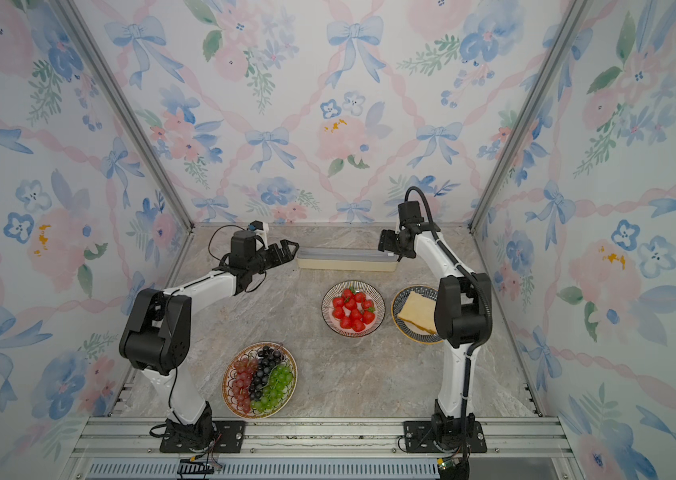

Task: Wrap the plate with plastic wrap
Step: Move the plastic wrap cutting box to the center of the board.

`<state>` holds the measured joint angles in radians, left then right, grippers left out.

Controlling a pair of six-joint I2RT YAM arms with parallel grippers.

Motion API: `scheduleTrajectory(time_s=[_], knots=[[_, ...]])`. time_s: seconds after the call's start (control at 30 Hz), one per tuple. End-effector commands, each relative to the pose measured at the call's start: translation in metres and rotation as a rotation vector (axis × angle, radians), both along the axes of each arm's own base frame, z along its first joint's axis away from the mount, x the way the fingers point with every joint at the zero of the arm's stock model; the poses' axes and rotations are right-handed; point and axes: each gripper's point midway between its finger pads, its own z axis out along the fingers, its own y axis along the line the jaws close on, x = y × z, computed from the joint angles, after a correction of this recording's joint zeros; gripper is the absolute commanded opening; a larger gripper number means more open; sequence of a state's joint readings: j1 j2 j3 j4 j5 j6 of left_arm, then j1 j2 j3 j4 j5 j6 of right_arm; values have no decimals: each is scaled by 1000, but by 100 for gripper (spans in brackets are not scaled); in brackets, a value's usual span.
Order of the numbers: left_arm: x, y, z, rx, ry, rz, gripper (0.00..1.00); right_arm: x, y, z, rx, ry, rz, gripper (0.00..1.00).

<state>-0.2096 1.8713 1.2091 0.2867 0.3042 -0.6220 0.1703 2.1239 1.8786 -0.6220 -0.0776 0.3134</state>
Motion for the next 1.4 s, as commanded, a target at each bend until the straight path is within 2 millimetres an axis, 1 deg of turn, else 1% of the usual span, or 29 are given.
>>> scheduleTrajectory(time_s=[0.0, 0.07, 0.13, 0.17, 0.3, 0.43, 0.57, 0.7, 0.83, 0.97, 1.13, 1.37], knots=[[20, 8, -31, 39, 53, -11, 98, 4, 2, -8, -52, 46, -2, 82], [33, 8, -42, 28, 67, -18, 98, 10, 0, -15, -38, 59, -16, 84], [43, -1, -51, 1, 83, -51, 98, 15, -3, -19, -33, 57, -25, 88], [45, -6, -59, -14, 100, -67, 98, 16, -4, -20, -30, 57, -27, 89], [49, -25, -76, -36, 127, -116, 98, 17, -6, -30, 24, 79, -30, 92], [46, -48, -82, -61, 138, -188, 98, 15, -6, -40, 91, 100, -37, 93], [45, -60, -83, -70, 137, -221, 98, 13, -2, -47, 182, 114, -29, 93], [40, -70, -74, -77, 120, -265, 98, 11, 3, -54, 230, 135, -13, 93], [31, -82, -68, -87, 111, -318, 98, 10, 14, -57, 287, 147, 14, 93], [19, -92, -61, -93, 104, -364, 98, 4, 18, -58, 287, 160, 31, 92], [1, -97, -51, -80, 96, -385, 98, -8, 20, -59, 282, 171, 40, 92], [-22, -97, -50, -65, 107, -399, 98, -29, 28, -52, 291, 155, 83, 92]])
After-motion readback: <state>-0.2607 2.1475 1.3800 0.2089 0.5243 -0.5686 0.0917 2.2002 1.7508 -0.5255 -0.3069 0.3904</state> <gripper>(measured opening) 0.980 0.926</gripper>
